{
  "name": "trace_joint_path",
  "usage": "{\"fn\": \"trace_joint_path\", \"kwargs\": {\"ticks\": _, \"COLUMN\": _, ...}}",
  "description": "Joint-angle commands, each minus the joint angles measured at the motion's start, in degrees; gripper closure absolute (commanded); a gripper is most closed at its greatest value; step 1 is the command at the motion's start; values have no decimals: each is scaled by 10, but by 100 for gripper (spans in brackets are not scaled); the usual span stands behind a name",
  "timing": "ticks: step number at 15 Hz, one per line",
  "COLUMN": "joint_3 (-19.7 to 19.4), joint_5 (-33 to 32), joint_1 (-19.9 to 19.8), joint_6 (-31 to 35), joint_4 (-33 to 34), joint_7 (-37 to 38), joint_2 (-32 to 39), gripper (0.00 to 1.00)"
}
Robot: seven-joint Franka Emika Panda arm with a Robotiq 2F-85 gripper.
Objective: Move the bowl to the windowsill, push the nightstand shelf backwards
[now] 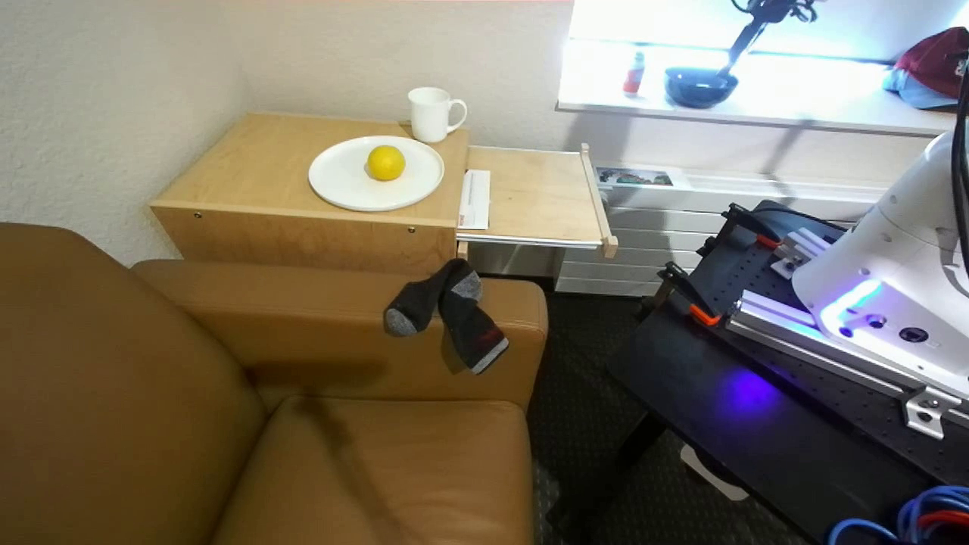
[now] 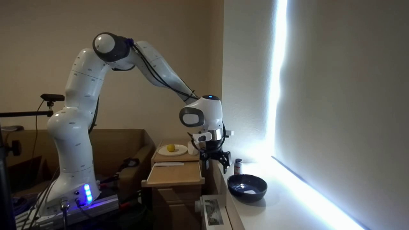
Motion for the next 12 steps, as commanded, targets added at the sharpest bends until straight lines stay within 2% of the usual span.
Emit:
{"fn": "trace_joint_path", "kwargs": {"ticks": 1, "joint_3": -12, "joint_5": -20, "joint_1": 18, "joint_6": -64, "joint_4": -102, "joint_7": -72, "joint_2": -98, "gripper": 0}}
{"fn": "trace_joint_path", "kwargs": {"ticks": 4, "joint_3": -10, "joint_5": -61, "joint_1": 46, "joint_6": -108, "joint_4": -168, "joint_7": -87, "joint_2": -144, "gripper": 0}}
{"fn": "trace_joint_path", "kwargs": {"ticks": 5, "joint_3": -18, "joint_5": -85, "joint_1": 44, "joint_6": -115, "joint_4": -215, "joint_7": -104, "joint_2": -172, "gripper": 0}}
{"fn": "trace_joint_path", "kwargs": {"ticks": 7, "joint_3": -3, "joint_5": -108, "joint_1": 65, "joint_6": -118, "joint_4": -265, "joint_7": -85, "joint_2": -172, "gripper": 0}}
{"fn": "trace_joint_path", "kwargs": {"ticks": 8, "joint_3": 3, "joint_5": -114, "joint_1": 76, "joint_6": -95, "joint_4": -293, "joint_7": -56, "joint_2": -166, "gripper": 0}}
{"fn": "trace_joint_path", "kwargs": {"ticks": 9, "joint_3": 32, "joint_5": -87, "joint_1": 108, "joint_6": -65, "joint_4": -280, "joint_7": 19, "joint_2": -129, "gripper": 0}}
{"fn": "trace_joint_path", "kwargs": {"ticks": 10, "joint_3": 1, "joint_5": -99, "joint_1": 77, "joint_6": -105, "joint_4": -261, "joint_7": -47, "joint_2": -149, "gripper": 0}}
{"fn": "trace_joint_path", "kwargs": {"ticks": 12, "joint_3": 9, "joint_5": -99, "joint_1": 93, "joint_6": -97, "joint_4": -270, "joint_7": -28, "joint_2": -143, "gripper": 0}}
